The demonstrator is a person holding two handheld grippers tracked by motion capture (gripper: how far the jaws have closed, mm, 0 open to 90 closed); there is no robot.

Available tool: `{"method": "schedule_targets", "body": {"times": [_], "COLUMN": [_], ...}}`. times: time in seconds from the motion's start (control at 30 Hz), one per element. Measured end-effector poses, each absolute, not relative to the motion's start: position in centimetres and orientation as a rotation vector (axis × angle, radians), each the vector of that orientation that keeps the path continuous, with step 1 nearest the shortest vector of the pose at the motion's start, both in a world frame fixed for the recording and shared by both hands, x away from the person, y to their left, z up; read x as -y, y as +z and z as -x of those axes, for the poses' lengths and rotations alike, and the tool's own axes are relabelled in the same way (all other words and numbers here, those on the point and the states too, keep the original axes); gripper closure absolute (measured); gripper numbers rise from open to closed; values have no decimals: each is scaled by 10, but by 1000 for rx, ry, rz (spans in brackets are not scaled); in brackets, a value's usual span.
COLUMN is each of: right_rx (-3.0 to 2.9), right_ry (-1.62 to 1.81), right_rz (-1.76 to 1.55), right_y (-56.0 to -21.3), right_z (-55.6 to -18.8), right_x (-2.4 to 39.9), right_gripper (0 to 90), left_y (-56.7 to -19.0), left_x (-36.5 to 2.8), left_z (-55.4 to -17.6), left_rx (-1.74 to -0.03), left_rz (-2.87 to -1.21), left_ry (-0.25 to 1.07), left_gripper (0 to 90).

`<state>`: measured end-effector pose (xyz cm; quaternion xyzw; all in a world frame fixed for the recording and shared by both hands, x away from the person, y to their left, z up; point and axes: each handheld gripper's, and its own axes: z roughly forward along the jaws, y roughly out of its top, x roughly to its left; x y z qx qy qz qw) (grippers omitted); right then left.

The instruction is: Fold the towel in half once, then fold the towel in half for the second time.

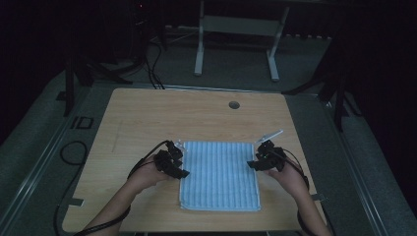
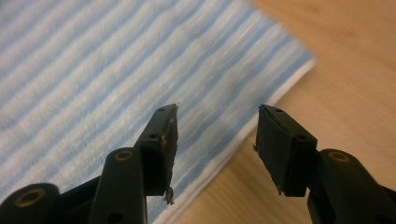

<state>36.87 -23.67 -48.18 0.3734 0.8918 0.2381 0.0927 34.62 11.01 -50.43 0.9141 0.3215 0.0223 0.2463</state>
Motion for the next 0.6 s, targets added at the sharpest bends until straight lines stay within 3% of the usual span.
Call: {"method": "schedule_targets", "body": {"times": [0.23, 0.6], "right_rx": [-2627, -2614], "right_ry": [697, 678], "right_rz": [-1129, -1167], "right_y": [-465, -461], "right_z": [-391, -443], "right_x": [247, 252], "right_gripper": [476, 456], "left_y": [-487, -478], "left_x": [-114, -116], "left_z": [-369, -422], "left_rx": [-962, -1000], "left_rz": [-2480, -2414], "left_ry": [151, 187], "left_gripper": [445, 427]}}
